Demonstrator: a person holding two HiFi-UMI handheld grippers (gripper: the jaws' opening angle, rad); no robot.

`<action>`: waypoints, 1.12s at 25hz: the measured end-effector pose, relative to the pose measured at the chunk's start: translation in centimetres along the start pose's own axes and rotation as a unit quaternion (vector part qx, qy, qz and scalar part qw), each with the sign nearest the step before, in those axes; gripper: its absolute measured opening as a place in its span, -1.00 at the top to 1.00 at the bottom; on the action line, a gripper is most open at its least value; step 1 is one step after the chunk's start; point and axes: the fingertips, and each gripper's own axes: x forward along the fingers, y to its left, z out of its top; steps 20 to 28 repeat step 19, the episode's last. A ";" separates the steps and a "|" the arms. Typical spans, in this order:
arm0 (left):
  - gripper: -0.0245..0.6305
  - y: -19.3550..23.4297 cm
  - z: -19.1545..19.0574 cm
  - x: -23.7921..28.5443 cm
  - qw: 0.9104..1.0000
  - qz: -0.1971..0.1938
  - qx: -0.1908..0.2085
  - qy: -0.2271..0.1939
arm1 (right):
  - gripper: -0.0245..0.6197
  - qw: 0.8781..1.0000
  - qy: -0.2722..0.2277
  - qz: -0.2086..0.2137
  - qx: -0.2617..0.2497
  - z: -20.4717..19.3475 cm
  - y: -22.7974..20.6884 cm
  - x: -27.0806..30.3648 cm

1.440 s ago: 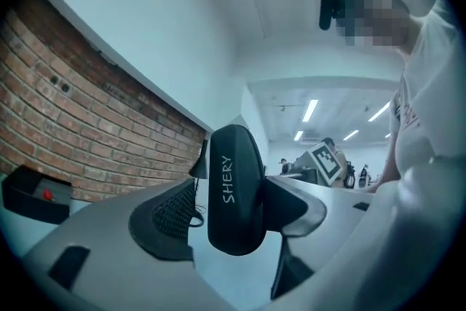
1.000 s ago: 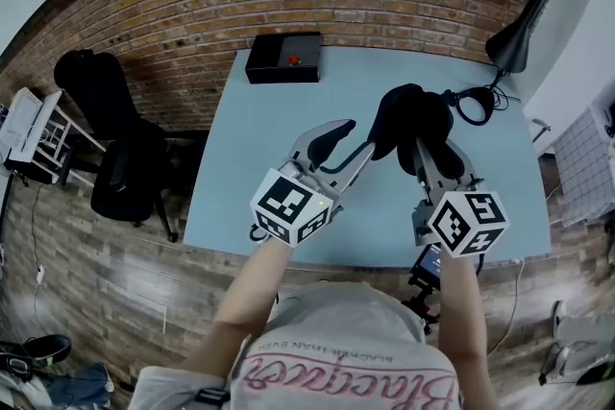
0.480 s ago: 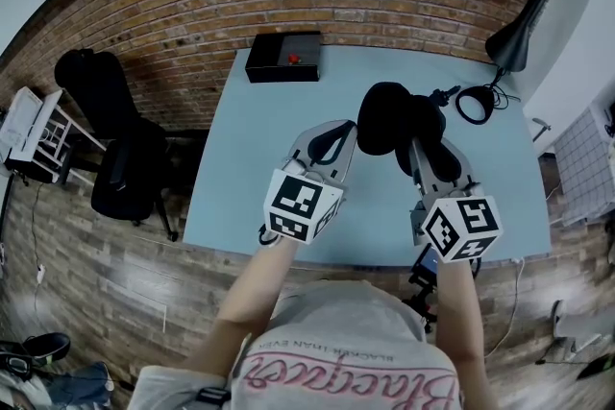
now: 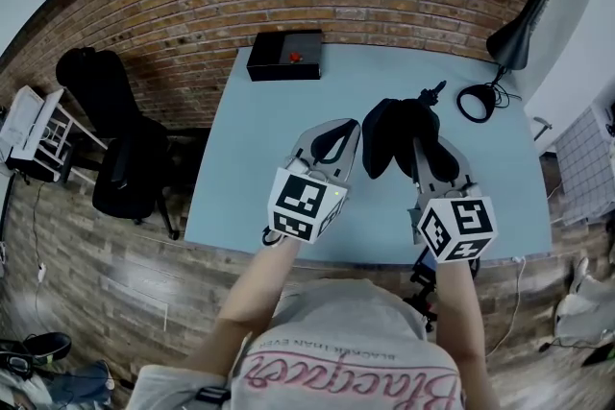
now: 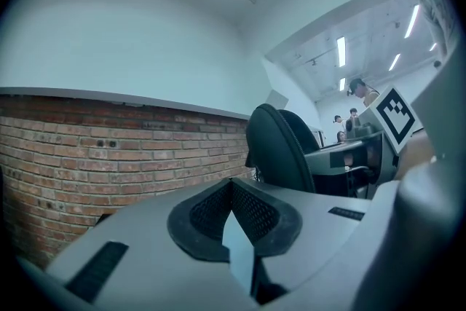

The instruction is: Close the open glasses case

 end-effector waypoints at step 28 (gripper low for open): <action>0.90 0.2 0.6 -0.5 1.000 -0.001 0.003 -0.007 | 0.75 1.000 -0.004 -0.021 -0.002 0.5 0.0 -0.2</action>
